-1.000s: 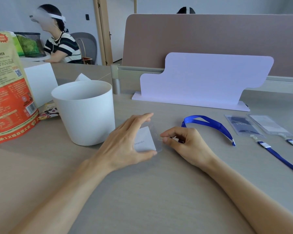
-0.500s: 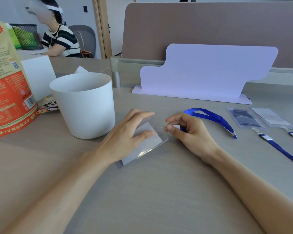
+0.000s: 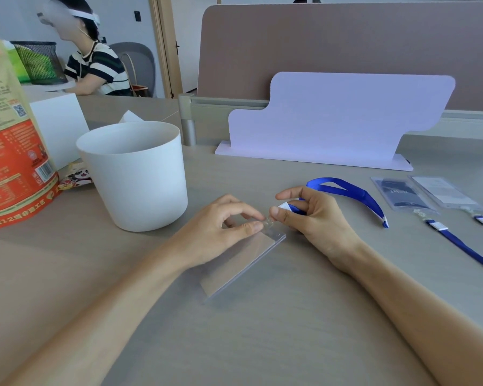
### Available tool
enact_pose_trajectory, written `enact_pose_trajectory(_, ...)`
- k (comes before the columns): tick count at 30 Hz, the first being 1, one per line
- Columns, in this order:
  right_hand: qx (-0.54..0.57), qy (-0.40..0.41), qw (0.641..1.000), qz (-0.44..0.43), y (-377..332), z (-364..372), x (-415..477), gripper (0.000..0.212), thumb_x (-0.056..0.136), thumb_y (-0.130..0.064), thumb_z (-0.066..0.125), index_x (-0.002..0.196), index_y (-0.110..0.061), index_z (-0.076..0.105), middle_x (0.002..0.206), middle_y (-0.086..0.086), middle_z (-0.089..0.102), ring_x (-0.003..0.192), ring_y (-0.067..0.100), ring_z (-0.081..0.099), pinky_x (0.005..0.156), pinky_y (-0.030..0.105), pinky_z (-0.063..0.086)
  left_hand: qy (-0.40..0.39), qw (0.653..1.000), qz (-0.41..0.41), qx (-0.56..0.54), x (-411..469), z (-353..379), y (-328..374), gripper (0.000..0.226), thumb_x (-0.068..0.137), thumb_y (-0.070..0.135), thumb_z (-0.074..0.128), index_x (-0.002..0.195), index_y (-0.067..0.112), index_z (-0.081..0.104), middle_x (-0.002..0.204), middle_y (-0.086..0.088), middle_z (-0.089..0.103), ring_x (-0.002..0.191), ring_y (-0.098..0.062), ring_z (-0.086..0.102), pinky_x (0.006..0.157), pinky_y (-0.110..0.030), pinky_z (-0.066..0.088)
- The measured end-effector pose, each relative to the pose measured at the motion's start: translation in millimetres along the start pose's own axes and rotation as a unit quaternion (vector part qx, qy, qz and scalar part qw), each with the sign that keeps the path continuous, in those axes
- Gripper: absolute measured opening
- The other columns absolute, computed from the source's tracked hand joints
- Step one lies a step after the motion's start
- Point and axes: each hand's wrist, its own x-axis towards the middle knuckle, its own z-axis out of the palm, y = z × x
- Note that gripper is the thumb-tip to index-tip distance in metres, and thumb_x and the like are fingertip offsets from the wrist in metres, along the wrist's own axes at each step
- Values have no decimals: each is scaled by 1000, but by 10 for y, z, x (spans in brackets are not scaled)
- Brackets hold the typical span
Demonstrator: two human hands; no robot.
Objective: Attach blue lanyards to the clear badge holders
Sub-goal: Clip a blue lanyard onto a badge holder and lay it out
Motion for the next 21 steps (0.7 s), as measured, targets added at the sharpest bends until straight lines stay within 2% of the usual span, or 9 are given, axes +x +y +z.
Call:
enact_pose_trajectory(2,5,7,1000,2,-14,2,-8,24,81,-25,77,100,-20,64,78,9,74,54,7,44,54,17,38,1,1000,-3,9,-4,14,16,13,89,39,61,99,37,69,104,14,56,84,-11,58,77,-13,43)
enact_pose_trajectory(5,6,8,1000,5,-34,8,-15,24,79,-24,78,99,-19,64,82,10,76,52,5,47,58,17,41,1,1000,8,18,-15,40,53,12,91,32,60,98,34,70,103,15,63,85,-5,57,79,-16,42)
enact_pose_trajectory(7,-2,2,1000,5,-28,16,-12,24,79,-24,78,98,-20,64,87,15,75,56,9,48,63,24,41,-6,1000,2,12,-26,60,69,13,91,29,59,95,33,71,96,20,67,83,0,57,77,-14,42)
enact_pose_trajectory(9,0,2,1000,5,-18,16,-8,24,78,-24,79,97,-20,64,88,18,74,60,13,48,67,30,42,-10,1000,-6,6,-26,76,71,12,91,31,59,91,33,71,87,24,67,80,-3,58,75,-15,42)
enact_pose_trajectory(12,16,2,1000,4,-19,8,-11,26,77,-22,79,97,-18,63,85,15,75,70,21,57,73,36,46,-6,1000,-8,-4,-10,91,54,12,91,32,61,87,27,71,82,15,68,75,-6,58,72,-18,43)
enact_pose_trajectory(14,22,-6,1000,3,-21,3,-14,27,78,-20,79,99,-16,63,80,7,76,68,15,62,71,30,48,-12,999,-23,-25,-1,109,46,13,89,32,62,85,24,72,76,12,67,69,-3,56,67,-17,42)
enact_pose_trajectory(17,22,-11,1000,4,-39,11,-20,25,79,-15,78,99,-12,62,73,0,74,52,4,58,56,14,44,-20,997,-46,-61,10,166,39,14,83,38,65,81,26,73,81,6,71,73,-4,60,73,-24,46)
enact_pose_trajectory(19,27,-6,1000,7,-46,8,-21,24,79,-14,78,97,-11,63,72,0,74,49,4,56,52,12,42,-12,996,-58,-68,20,189,36,15,82,39,65,81,27,74,85,0,72,77,-9,62,78,-32,49)
enact_pose_trajectory(21,27,-2,1000,9,-53,3,-22,23,78,-15,79,94,-13,63,73,1,75,49,4,55,51,13,42,-10,994,-70,-80,21,191,50,14,84,38,65,82,27,74,86,-4,71,76,-9,60,78,-33,48)
